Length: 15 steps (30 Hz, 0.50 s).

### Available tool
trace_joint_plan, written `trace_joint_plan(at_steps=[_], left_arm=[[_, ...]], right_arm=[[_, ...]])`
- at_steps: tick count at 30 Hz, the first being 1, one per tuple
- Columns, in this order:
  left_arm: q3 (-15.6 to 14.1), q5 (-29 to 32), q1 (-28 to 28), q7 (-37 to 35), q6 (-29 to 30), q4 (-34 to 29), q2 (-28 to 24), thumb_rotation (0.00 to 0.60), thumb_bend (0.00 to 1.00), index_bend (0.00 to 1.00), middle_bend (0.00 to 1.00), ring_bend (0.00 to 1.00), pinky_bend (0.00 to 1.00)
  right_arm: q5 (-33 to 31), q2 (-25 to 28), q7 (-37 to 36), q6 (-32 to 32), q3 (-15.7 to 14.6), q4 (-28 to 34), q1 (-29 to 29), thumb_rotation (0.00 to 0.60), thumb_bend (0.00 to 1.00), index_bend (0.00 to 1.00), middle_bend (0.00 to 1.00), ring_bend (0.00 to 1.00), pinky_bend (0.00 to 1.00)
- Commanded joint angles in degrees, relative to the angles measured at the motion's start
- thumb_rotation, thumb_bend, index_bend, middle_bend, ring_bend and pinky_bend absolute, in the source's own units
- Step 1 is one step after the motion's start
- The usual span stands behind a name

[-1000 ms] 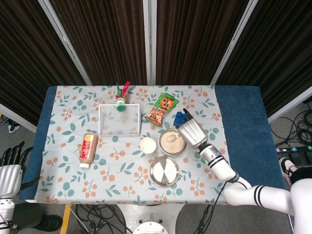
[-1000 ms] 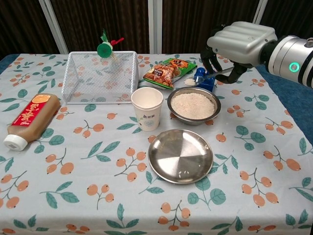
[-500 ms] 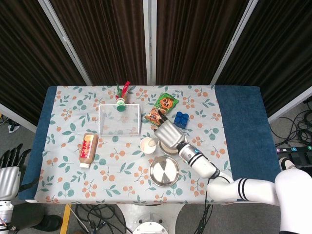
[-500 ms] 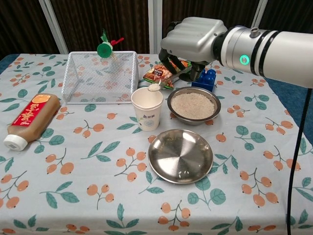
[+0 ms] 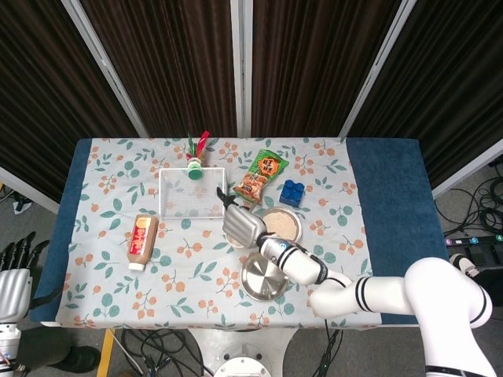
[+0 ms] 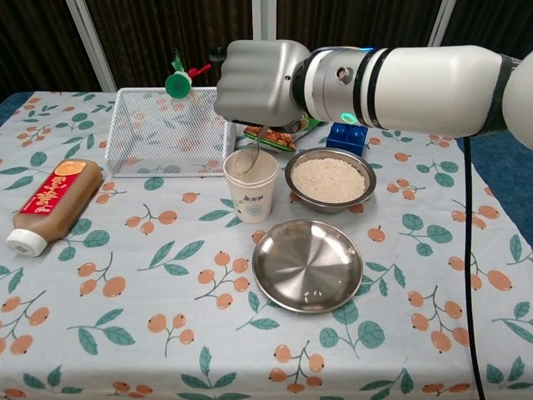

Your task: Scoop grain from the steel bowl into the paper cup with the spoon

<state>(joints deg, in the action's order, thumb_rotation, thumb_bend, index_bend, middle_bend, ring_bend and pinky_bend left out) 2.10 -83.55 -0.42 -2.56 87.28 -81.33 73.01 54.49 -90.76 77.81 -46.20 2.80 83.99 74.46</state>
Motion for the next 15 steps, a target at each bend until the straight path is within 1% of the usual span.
trace_joint_plan(at_steps=[1,5,7,15], left_arm=[[0.06,-0.03,-0.05,-0.14,-0.06,0.11,0.13,0.6,0.06,0.21,0.08,0.03,0.02],[0.03,0.04,-0.12,-0.05,-0.33,-0.1,0.08,0.6,0.06,0.21,0.08,0.03,0.02],[0.01,0.13,-0.04,-0.15,-0.35,-0.03,0.12,0.6,0.06,0.21,0.08,0.03,0.02],[0.11,-0.13,-0.1,-0.17,-0.16,0.18,0.18,0.6,0.06,0.21,0.08,0.03,0.02]], right_arm=[[3.97,0.04,3.26,-0.3,-2.46,-0.83,2.33,0.6,0.33,0.59,0.54,0.27,0.0],[9.02,0.88,4.55,-1.11,-4.11,-1.7,3.17,0.6,0.33,0.59,0.54,0.26,0.0],[10.45,1.47,4.43,-1.19,-4.56,-1.61,3.23,0.6,0.33,0.59,0.54,0.26,0.0],[12.0,3.1,6.72,-2.07,-5.5,-0.4,2.94,0.6,0.33,0.59,0.54,0.26,0.0]])
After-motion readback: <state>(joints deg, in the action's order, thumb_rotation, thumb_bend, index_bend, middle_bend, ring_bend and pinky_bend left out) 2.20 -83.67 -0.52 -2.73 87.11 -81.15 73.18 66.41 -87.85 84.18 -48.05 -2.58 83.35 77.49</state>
